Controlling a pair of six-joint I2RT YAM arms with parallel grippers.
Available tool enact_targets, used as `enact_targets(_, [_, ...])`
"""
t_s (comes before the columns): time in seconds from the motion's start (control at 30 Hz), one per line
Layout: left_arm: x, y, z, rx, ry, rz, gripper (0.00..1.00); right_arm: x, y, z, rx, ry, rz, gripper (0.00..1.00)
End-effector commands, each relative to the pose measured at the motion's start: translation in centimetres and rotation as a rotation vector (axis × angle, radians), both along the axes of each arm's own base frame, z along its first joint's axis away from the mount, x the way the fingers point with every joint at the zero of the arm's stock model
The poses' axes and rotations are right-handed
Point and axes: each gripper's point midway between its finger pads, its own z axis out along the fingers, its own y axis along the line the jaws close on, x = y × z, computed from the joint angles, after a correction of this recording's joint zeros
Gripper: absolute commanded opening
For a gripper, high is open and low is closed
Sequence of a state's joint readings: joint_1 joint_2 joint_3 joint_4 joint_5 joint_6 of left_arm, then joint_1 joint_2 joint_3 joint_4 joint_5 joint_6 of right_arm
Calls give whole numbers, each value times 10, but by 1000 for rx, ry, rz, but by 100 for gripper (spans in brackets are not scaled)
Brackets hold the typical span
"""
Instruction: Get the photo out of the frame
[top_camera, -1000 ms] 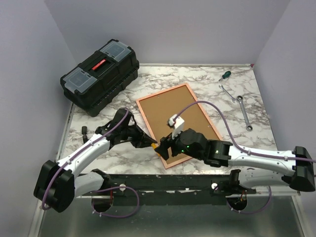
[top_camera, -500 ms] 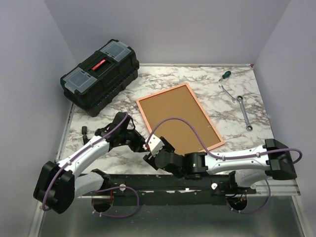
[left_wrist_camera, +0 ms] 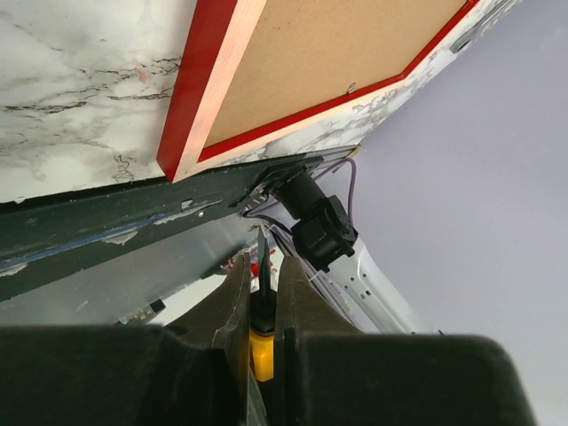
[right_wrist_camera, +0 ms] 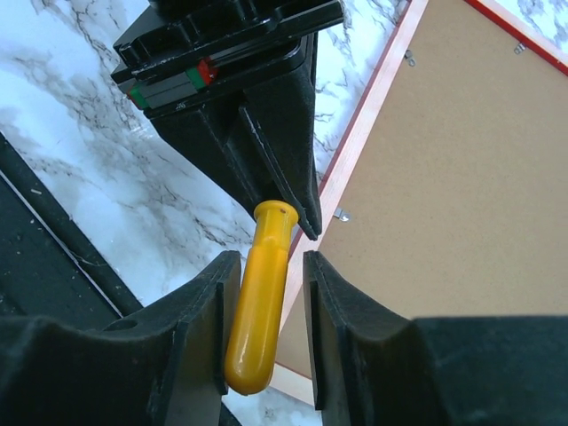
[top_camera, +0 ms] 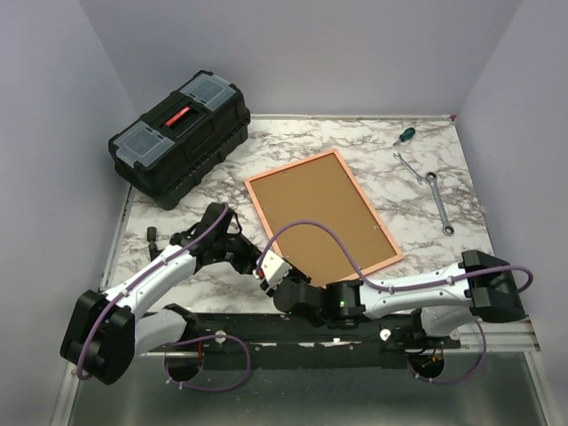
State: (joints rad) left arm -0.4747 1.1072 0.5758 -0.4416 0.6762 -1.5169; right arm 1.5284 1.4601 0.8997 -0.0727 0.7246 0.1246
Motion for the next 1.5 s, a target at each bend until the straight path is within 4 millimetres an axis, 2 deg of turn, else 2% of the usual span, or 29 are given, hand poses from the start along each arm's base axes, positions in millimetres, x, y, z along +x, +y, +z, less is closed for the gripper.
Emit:
enact_targets(0.0, [-6, 0, 1, -23, 49, 10, 0, 11, -7, 3, -10, -70, -64, 42])
enact_targets(0.17, [-6, 0, 3, -33, 50, 12, 0, 17, -7, 7, -8, -110, -98, 38])
enact_targets(0.23, [-6, 0, 3, -34, 49, 11, 0, 19, -8, 8, -18, -128, -108, 29])
enact_targets(0.33, [-6, -1, 4, -40, 45, 11, 0, 25, -7, 16, 3, -167, -151, 1])
enact_targets(0.4, [-5, 1, 2, -31, 37, 21, 0, 27, -13, 18, 1, -178, -193, 1])
enact_targets(0.43, [-4, 1, 2, -34, 20, 24, 6, 27, -14, 19, 8, -176, -197, 1])
enact_targets(0.53, [0, 7, -5, 7, -23, 54, 64, 25, -29, 16, 21, -143, -220, 1])
enact_targets(0.57, [1, 10, -7, 33, -33, 66, 74, 24, -34, 13, 18, -127, -226, 1])
enact_targets(0.63, [6, 17, -9, 78, -93, 73, 85, 19, -47, 4, 22, -75, -233, 1])
enact_targets(0.7, [14, 27, -8, 159, -167, 72, 89, 11, -58, -7, 17, -1, -232, 1])
enact_targets(0.83, [44, 60, -3, 395, -412, 76, 93, -9, -81, -28, 36, 182, -285, 1])
enact_targets(0.87, [51, 63, 2, 412, -484, 67, 94, -14, -85, -30, 57, 227, -298, 1])
enact_targets(0.97, [68, 57, 15, 404, -705, -33, 94, -23, -92, -35, 136, 351, -346, 1])
enact_targets(1.03, [75, 46, 18, 363, -811, -108, 94, -28, -92, -35, 196, 405, -350, 1])
enact_targets(1.1, [77, 36, 13, 336, -831, -173, 91, -30, -91, -36, 239, 431, -352, 1])
enact_targets(1.27, [83, 19, -11, 286, -786, -261, 78, -26, -91, -41, 275, 432, -383, 1])
enact_targets(1.47, [95, 16, -34, 309, -753, -258, 69, -17, -87, -48, 289, 429, -396, 1])
